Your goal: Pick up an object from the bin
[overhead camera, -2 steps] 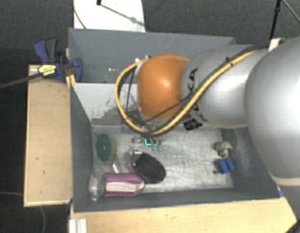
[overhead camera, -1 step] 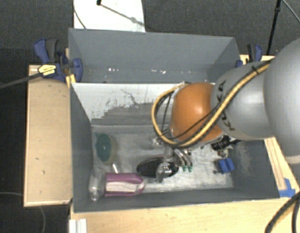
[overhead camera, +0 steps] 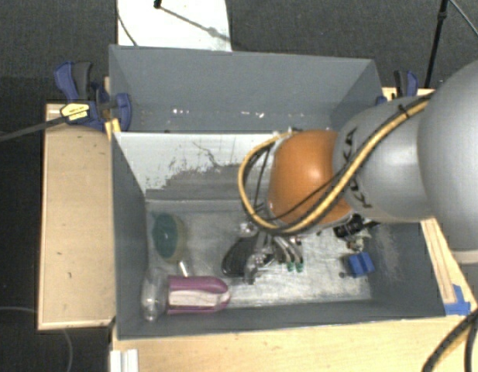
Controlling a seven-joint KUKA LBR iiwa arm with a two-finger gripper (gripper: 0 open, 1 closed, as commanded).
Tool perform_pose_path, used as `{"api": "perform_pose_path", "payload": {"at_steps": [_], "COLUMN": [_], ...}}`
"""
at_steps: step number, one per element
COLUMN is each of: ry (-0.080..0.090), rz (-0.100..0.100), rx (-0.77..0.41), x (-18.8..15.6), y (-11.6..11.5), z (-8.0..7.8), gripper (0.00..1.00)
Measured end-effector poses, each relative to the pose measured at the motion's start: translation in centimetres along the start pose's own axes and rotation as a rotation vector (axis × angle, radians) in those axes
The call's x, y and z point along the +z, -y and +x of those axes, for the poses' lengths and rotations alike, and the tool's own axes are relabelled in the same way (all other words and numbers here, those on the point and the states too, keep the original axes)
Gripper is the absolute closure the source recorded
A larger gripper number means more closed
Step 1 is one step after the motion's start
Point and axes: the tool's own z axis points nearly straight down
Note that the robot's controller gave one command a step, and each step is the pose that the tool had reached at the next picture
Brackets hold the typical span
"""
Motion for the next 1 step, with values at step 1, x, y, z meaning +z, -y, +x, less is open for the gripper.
{"api": "perform_pose_path", "payload": {"at_steps": [1], "ry": [0.008], "rz": [-0.001], "rx": [0.031], "x": [-10.96], "y": [-1.84], "z": [0.15], "gripper": [1.0]}}
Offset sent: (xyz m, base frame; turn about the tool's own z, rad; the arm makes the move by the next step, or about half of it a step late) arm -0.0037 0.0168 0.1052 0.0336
